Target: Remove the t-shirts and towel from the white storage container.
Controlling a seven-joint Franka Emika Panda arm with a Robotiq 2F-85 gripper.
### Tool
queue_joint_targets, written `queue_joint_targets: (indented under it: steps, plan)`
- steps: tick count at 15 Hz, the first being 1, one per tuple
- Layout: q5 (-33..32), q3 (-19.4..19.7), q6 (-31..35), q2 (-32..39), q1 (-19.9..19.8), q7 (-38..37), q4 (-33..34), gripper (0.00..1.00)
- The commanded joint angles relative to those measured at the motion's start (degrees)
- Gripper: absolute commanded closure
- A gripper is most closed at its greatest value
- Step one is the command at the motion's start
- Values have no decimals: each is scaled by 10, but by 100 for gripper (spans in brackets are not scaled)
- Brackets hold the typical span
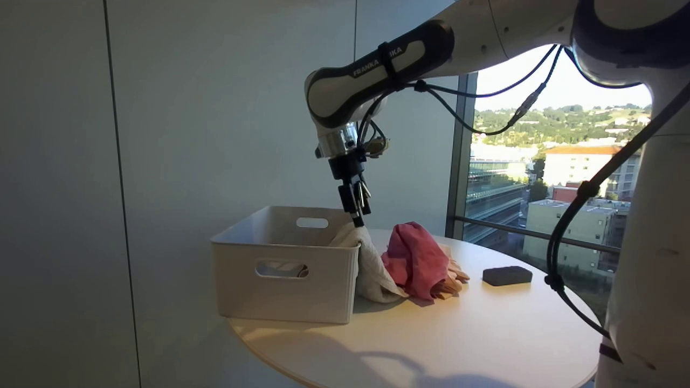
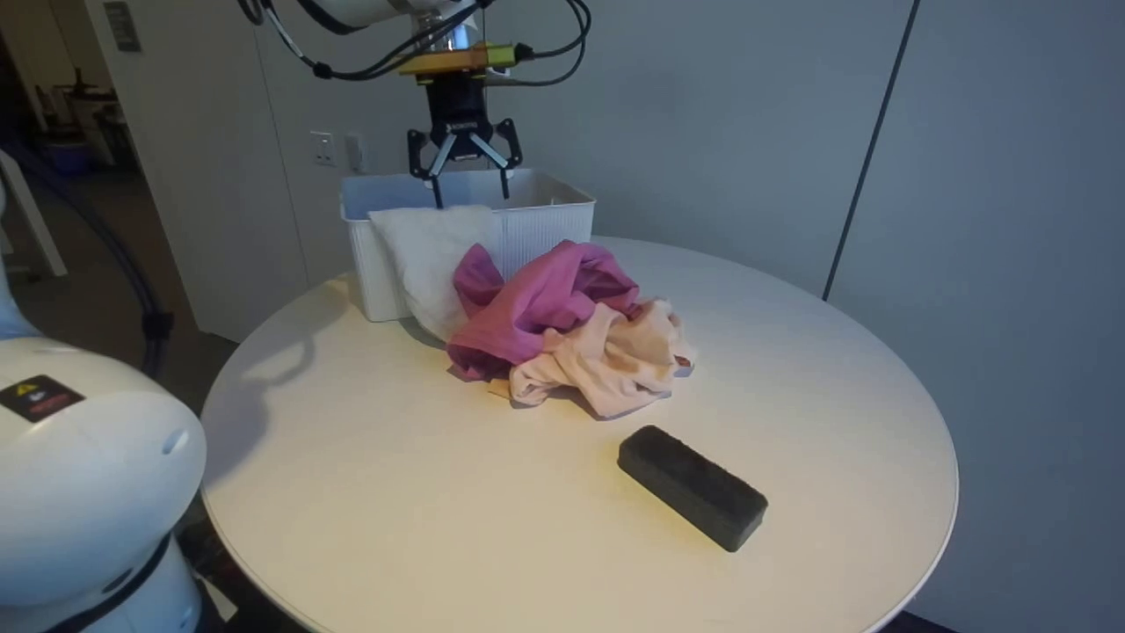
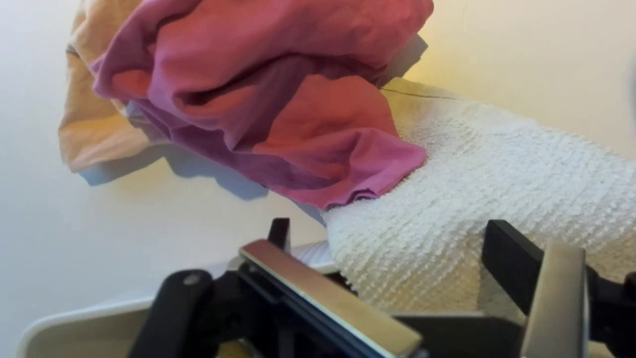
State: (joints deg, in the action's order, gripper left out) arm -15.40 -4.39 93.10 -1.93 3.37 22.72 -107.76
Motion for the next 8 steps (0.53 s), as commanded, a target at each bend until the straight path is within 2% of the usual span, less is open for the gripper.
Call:
queue_joint_targets:
  steps: [1, 8]
  plan:
    - [31, 2, -7, 15, 7, 61, 28, 0]
    - [39, 5, 3, 48, 2, 127, 41, 0]
